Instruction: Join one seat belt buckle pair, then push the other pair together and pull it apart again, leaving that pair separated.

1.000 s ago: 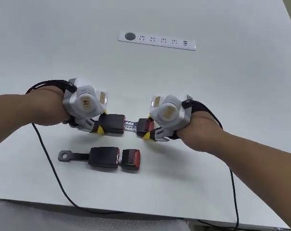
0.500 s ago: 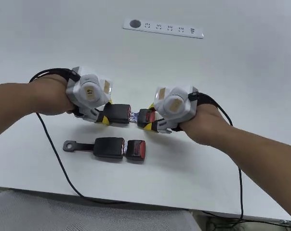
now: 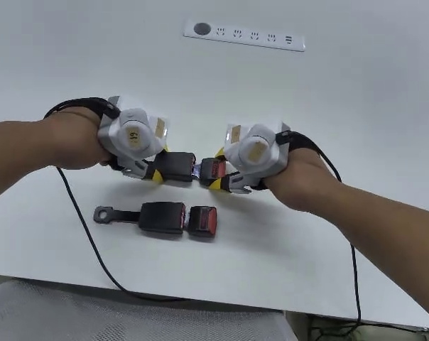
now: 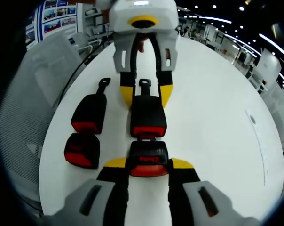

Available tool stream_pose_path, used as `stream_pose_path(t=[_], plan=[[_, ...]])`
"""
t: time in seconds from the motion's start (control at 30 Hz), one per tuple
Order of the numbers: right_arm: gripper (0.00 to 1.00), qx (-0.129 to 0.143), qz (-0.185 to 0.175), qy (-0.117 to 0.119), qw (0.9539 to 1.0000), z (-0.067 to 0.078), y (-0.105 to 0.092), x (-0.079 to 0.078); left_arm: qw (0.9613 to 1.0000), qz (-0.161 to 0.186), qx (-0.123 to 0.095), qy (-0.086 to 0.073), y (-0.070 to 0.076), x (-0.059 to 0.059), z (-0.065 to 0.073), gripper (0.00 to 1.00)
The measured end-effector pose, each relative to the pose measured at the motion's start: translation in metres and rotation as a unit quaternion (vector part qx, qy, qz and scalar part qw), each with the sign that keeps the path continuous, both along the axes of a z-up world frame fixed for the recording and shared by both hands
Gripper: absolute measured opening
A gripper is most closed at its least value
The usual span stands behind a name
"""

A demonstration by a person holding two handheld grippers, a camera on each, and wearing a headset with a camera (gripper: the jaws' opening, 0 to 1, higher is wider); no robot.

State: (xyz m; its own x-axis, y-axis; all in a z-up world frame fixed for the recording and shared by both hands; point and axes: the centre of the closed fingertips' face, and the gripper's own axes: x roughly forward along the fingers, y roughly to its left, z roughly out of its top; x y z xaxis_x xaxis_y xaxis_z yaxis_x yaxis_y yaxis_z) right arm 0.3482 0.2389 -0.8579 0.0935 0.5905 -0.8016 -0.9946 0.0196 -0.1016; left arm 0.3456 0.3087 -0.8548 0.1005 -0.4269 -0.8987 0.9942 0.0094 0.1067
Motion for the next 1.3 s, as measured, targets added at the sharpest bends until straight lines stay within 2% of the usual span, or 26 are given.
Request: stream_pose_path(t=[0.23, 0.8, 1.0, 1.17, 1.23, 1.3], plan=[[0.3, 0.005, -0.004, 0.005, 1.0, -0.001, 0.002, 0.0, 0.9998, -0.013, 0.013, 0.002, -0.001, 0.001, -0.001, 0.3], [0.31, 0.01, -0.012, 0.007, 0.9998, -0.001, -0.002, 0.0, 1.0, 0.004, -0.003, 0.003, 0.0, 0.0, -0.001, 0.31], [0.32, 0.009, -0.015, 0.013, 0.9998, -0.001, -0.012, 0.001, 1.0, 0.003, 0.001, 0.004, 0.0, 0.0, -0.001, 0.31], [0.32, 0.01, 0.004, 0.005, 0.9999, -0.001, -0.02, 0.0, 1.0, -0.001, 0.002, 0.002, -0.001, 0.0, -0.002, 0.31], [0.32, 0.011, 0.001, 0.009, 0.9999, 0.0, -0.021, 0.0, 1.0, -0.001, 0.004, 0.004, -0.001, 0.0, -0.002, 0.31], [0.33, 0.008, 0.004, 0.004, 0.9999, 0.0, -0.024, -0.001, 1.0, -0.001, 0.005, 0.005, -0.001, 0.0, -0.002, 0.31]])
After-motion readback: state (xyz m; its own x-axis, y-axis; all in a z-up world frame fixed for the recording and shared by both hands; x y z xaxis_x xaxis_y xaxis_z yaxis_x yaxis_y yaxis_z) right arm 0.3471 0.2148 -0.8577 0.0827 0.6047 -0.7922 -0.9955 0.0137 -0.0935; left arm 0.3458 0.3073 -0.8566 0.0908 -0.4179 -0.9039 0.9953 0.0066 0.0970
